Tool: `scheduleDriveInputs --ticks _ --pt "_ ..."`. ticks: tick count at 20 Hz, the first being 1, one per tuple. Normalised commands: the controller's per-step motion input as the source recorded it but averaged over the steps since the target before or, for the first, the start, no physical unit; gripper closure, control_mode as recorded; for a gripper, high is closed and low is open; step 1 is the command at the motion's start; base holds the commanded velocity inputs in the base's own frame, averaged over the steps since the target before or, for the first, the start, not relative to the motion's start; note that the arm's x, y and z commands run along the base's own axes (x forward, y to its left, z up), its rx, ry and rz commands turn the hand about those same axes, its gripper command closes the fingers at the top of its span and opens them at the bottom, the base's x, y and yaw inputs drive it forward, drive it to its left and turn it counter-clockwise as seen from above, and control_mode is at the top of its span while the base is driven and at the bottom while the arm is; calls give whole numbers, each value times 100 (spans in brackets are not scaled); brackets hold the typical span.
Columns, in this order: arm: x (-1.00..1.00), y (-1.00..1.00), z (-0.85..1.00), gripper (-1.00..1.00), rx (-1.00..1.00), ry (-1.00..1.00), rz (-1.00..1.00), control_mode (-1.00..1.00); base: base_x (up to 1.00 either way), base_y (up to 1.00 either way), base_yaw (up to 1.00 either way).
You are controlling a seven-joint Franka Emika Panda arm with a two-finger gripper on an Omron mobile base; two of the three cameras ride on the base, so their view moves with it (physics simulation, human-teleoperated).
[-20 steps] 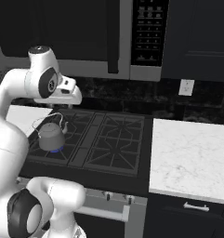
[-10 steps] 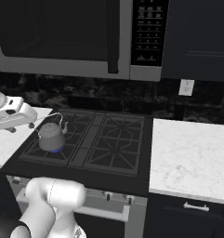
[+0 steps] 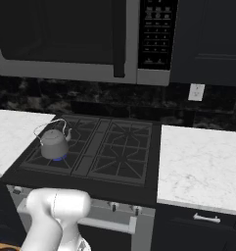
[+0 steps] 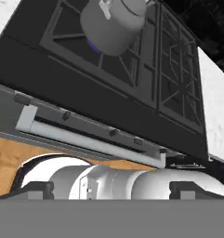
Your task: Turn off the front left burner of the stove.
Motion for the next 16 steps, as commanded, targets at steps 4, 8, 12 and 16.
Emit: scheduleDriveInputs --ticks 4,8,12,16 --pt "-18 78 -100 -100 -35 8 21 -100 0 0 0" --pt "2 37 -100 -100 -44 11 38 -100 0 0 0" --pt "24 25 -100 -100 -46 16 41 -100 0 0 0" --pt "37 8 -79 -100 -37 3 22 -100 0 0 0"
